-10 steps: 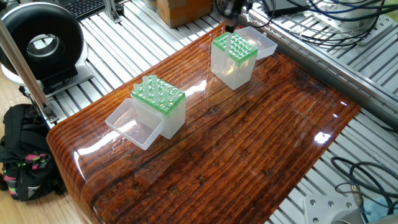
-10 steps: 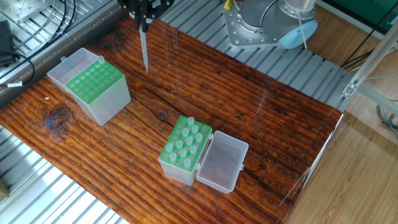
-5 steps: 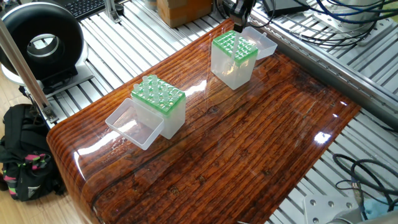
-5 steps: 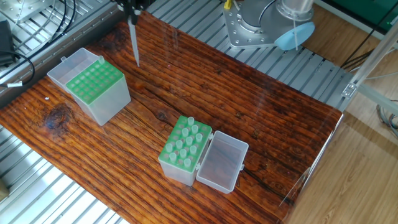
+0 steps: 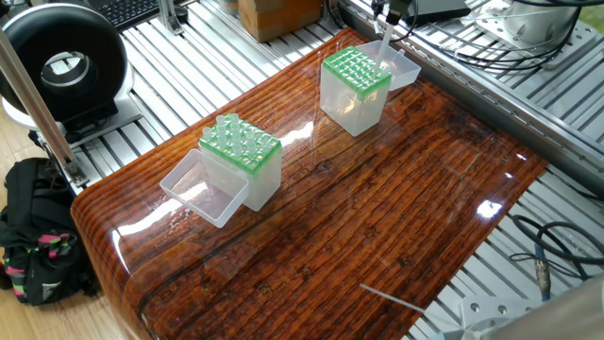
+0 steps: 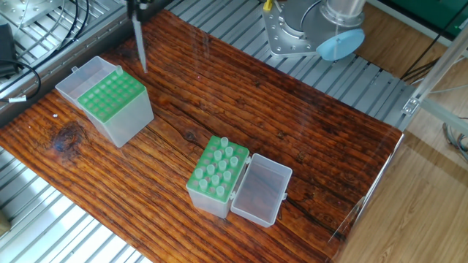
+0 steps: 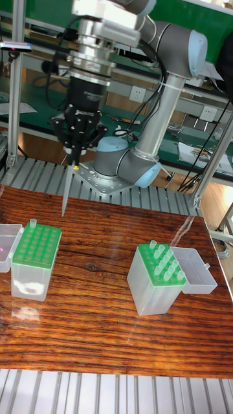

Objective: Transfer all large pipette tips from one holder to another

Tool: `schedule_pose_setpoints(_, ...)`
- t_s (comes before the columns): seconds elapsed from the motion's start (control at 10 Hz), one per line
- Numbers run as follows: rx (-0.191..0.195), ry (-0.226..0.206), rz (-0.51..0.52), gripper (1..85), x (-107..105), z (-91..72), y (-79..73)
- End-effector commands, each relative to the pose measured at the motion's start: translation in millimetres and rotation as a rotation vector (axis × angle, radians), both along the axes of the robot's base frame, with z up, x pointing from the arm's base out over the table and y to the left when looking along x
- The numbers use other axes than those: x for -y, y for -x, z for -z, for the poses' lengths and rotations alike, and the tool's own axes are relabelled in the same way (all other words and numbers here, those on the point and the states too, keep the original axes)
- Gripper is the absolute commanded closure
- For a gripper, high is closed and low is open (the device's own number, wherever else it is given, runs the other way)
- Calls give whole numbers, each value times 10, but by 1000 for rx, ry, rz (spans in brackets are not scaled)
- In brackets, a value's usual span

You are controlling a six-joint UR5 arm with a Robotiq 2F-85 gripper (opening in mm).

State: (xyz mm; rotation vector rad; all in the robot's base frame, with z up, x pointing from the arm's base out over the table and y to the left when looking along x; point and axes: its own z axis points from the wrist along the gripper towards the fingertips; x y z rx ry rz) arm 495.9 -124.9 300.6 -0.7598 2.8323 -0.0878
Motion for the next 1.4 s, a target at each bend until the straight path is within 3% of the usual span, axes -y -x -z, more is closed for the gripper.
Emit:
schedule_pose_setpoints(0.0,55,4,-35,847,124,-30,-112)
schedule_pose_setpoints(0.2,83,32,-49,847,184,-47,-211)
schedule_pose_setpoints(0.6,78,19,-41,847,161,32,-295)
schedule_pose_setpoints(0.7,60,-1,-21,847,107,77,-253)
schedule_pose_setpoints(1.3,37,4,-18,847,152,180,-192)
